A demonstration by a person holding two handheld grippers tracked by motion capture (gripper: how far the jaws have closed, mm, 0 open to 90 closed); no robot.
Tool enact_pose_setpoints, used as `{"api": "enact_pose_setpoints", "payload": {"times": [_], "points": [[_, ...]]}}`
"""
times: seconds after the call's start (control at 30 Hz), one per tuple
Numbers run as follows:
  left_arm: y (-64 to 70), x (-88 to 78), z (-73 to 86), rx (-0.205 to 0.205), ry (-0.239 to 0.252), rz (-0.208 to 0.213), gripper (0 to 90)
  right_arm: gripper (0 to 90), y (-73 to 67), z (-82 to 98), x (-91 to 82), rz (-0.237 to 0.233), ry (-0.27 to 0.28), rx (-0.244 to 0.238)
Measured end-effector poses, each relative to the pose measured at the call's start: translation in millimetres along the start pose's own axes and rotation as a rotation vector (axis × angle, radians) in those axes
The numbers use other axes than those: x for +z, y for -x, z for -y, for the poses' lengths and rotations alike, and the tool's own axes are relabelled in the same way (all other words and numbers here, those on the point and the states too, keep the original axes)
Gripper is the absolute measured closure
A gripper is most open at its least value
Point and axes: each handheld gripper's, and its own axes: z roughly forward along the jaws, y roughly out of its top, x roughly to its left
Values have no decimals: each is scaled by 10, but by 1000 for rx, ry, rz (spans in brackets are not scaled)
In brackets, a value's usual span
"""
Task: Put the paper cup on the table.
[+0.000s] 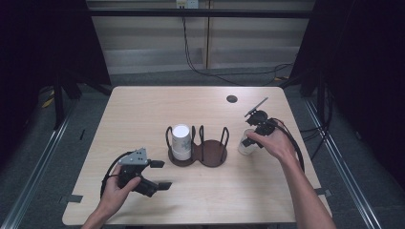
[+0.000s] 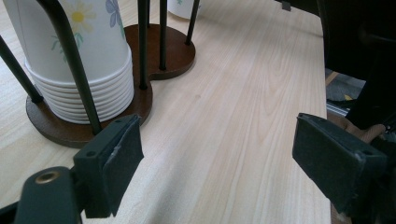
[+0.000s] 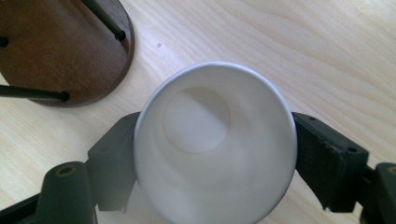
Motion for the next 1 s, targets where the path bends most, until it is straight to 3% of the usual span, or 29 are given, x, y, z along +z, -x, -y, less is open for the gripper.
{"api": "enact_pose_setpoints", "payload": {"times": [0.27,0.53,0.67,0.77,1.0], "points": [[37,5,-43,16,-5,13,159,200,-9,11,68,-10,28,13],[21,-7,-36,9,-3,7,159,136,-31,9,55,-22,65,30],[29,-16,-44,-2,18,26,159,140,-44,10,60,-27,84,27],[28,-15,-44,3,7,19,159,148,-29,12,80,-36,100,42],[13,-32,-35,-8,14,7,159,139,8,31,9,-39,193,77]]}}
